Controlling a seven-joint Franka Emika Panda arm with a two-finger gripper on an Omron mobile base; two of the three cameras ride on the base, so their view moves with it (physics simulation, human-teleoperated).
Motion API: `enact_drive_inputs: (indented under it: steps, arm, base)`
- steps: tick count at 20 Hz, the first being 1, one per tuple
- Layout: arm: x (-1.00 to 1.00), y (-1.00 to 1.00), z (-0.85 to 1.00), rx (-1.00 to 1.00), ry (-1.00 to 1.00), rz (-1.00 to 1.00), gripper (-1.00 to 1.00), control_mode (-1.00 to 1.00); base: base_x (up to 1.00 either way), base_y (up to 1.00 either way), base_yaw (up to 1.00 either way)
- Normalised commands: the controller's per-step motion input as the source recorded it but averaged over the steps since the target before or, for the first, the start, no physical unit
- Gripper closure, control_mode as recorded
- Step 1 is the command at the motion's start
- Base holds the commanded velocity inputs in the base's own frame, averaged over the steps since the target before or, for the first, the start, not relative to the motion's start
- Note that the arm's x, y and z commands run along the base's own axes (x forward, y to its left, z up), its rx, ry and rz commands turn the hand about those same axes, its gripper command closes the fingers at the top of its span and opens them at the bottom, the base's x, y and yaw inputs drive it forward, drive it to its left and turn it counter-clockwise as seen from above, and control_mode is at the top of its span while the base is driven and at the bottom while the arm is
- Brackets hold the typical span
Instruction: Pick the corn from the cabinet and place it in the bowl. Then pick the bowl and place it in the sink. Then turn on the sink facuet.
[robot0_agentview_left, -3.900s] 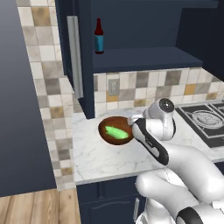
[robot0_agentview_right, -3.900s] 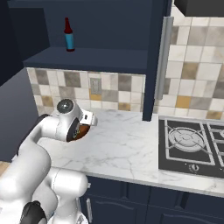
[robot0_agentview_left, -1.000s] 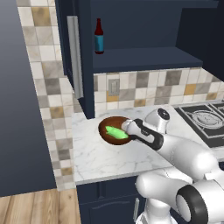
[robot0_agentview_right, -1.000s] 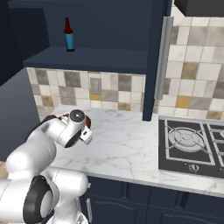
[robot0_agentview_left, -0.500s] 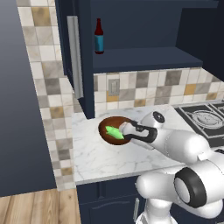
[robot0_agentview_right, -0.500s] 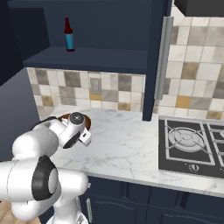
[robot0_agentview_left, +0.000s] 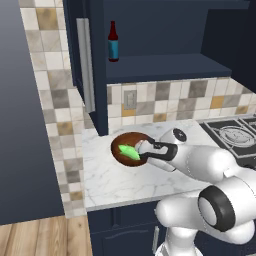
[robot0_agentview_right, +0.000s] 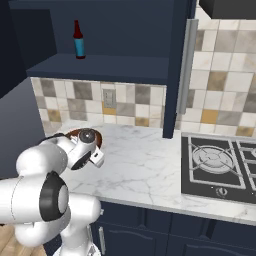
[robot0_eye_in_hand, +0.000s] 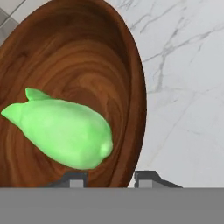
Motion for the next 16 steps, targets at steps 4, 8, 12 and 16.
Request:
enact_drive_inputs:
  steps: [4, 8, 12, 16]
  arm:
    - [-0.28, -0.18, 0.31, 0.0, -0.08, 0.0, 1.0, -1.0]
    - [-0.75, -0.55, 0.85, 0.0, -0.03, -0.05, 1.0, -1.0]
    - [-0.96, -0.48, 0.54, 0.0, 0.11, -0.13, 1.0, -1.0]
    - [-0.98, -0.31, 0.66, 0.05, 0.2, -0.19, 1.0, -1.0]
  base:
    - [0.0, 0.0, 0.0]
    - [0.0, 0.0, 0.0]
    - [0.0, 0.0, 0.0]
    - [0.0, 0.0, 0.0]
